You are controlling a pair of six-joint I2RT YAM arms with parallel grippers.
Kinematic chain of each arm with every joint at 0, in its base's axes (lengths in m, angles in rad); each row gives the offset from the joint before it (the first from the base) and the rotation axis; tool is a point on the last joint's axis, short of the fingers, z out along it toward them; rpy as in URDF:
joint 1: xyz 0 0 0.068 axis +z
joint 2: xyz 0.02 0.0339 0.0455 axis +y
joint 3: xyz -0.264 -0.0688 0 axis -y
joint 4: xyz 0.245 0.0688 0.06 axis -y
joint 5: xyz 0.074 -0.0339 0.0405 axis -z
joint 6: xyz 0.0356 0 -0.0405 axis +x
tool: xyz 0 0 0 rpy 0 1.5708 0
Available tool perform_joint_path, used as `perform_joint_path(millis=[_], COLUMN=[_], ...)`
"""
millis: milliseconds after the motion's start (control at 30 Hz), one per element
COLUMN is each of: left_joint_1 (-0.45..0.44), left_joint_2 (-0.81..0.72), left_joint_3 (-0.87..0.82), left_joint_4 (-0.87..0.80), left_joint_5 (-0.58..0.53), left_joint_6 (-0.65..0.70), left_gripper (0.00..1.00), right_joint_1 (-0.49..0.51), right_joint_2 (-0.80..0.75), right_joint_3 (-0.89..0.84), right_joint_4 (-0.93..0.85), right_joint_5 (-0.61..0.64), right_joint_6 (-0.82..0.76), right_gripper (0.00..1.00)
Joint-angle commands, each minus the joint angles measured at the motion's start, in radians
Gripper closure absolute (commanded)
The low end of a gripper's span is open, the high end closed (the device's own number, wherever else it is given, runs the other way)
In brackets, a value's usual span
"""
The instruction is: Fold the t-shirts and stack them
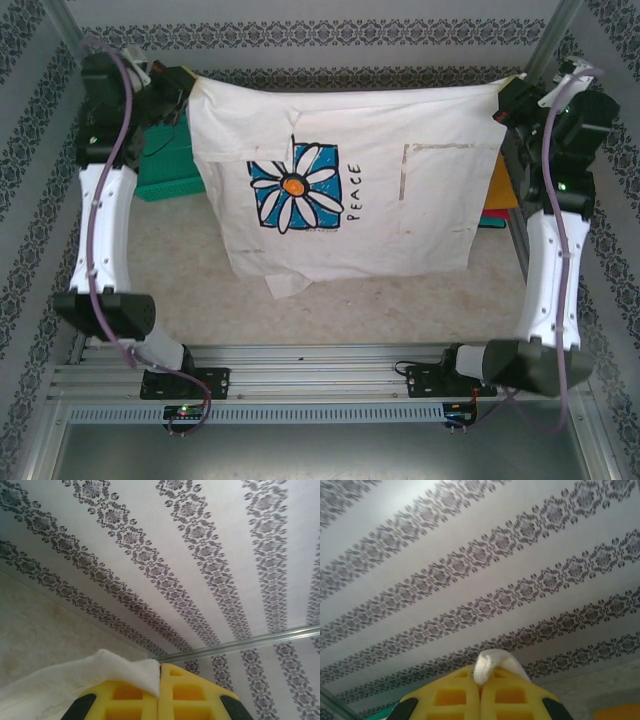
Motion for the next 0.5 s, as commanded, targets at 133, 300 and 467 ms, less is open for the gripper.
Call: perform_joint_path(millis=[133, 300, 467], left_joint_1=[-0.025, -0.009, -0.002], left_joint_2=[0.365, 0.535, 0.467], left_joint_3=[0.556, 0.833, 0.802], left_joint_4=[-0.028, 0.071, 0.08], left_joint_5=[-0.074, -0.1, -0.11], left_joint_6=[0.008, -0.109, -0.088], left_gripper=[1.0, 1.0, 1.0], right_joint_1=[0.034, 0.046, 0.047], right_joint_2=[0.24, 0.411, 0.487], right_joint_3=[0.28, 0.612, 0.865], right_joint_4=[0.117, 0.027, -0.069], right_joint_5=[0.017, 0.023, 0.023], right_joint_6=[0.018, 0.016, 0.007], right_gripper=[1.0, 1.0, 1.0])
